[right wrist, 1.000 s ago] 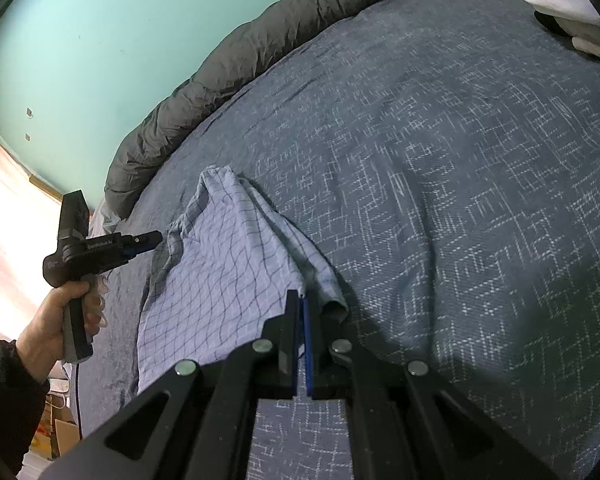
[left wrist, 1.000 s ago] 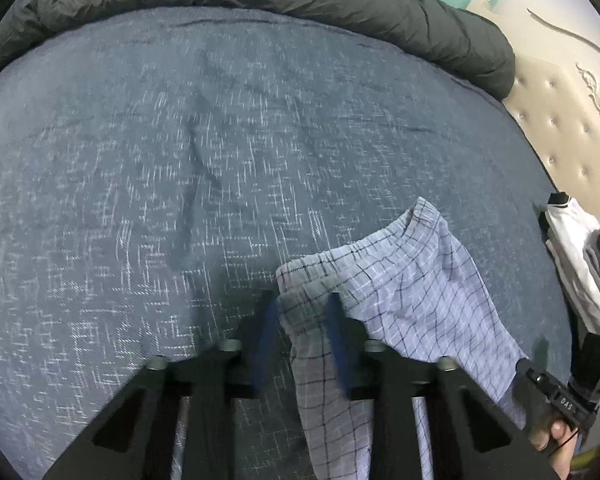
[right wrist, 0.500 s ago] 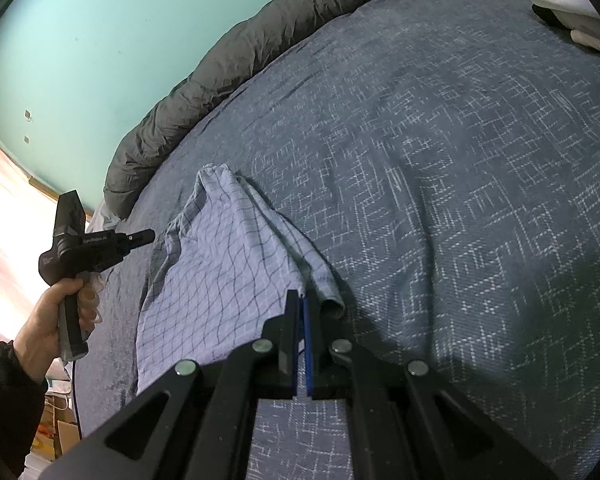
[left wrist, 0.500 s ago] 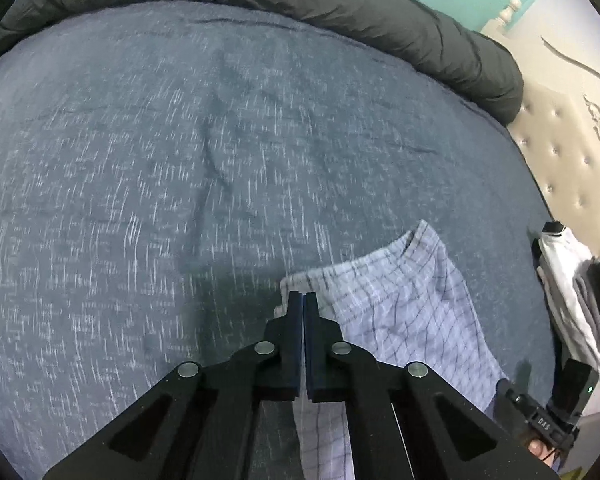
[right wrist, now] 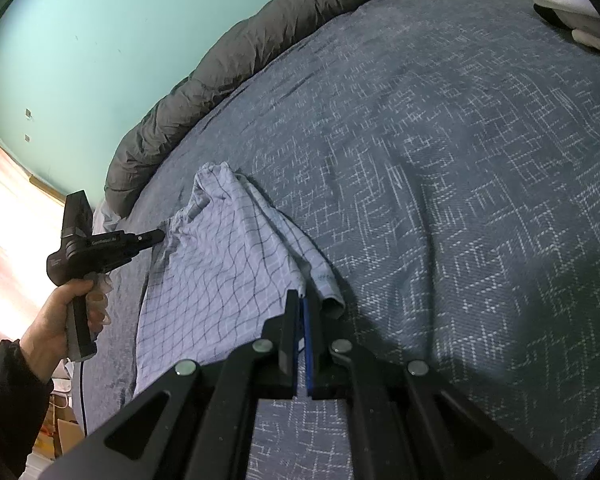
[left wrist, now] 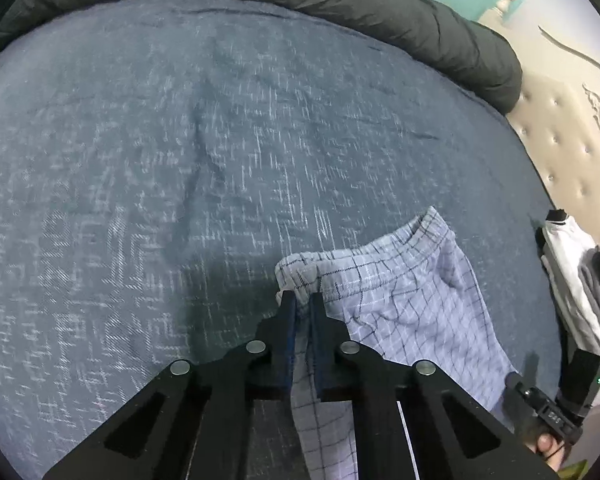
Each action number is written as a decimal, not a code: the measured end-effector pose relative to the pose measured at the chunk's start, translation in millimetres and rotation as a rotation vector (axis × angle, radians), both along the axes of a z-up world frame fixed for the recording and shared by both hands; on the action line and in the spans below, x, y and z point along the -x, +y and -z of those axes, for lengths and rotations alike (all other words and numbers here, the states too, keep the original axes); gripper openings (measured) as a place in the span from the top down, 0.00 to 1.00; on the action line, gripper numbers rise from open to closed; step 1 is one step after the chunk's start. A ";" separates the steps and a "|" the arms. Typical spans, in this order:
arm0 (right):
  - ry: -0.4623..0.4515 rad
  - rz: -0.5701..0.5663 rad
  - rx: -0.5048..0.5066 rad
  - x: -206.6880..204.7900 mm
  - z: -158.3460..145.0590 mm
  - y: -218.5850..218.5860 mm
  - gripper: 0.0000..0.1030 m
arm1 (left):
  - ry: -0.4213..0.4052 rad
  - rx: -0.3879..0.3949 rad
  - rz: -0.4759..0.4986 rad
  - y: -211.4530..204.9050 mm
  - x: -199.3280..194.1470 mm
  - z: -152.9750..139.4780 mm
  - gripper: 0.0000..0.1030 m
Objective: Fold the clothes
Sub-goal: 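Open the right tool and regrasp the boxers' folded edge beside the left tool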
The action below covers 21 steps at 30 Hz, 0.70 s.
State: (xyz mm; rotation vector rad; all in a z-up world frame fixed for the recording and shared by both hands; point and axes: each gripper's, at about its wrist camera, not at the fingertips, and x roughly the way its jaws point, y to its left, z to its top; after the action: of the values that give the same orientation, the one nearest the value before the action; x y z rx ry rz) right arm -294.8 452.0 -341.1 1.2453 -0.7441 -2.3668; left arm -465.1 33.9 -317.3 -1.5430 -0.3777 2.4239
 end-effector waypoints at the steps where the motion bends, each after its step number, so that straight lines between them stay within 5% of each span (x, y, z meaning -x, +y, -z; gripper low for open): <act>1: 0.006 0.008 -0.003 -1.0 -0.9 1.1 0.99 | 0.008 -0.011 -0.017 -2.0 -0.6 -2.3 0.94; 15: -0.038 0.070 0.004 -7.0 4.4 17.8 0.99 | -0.018 -0.043 -0.081 -12.7 2.1 6.7 0.89; 19: -0.008 0.088 0.024 -8.1 -5.2 21.5 0.98 | -0.013 -0.050 -0.073 -13.6 -2.5 4.0 0.62; 21: -0.001 0.097 0.033 -8.0 -7.7 23.2 0.97 | -0.011 -0.060 -0.075 -15.7 -4.7 2.8 0.62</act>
State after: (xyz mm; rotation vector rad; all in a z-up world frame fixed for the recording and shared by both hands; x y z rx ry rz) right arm -286.8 475.2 -333.4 1.2236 -0.8583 -2.4201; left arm -460.4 18.2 -320.1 -1.5442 -0.5141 2.4367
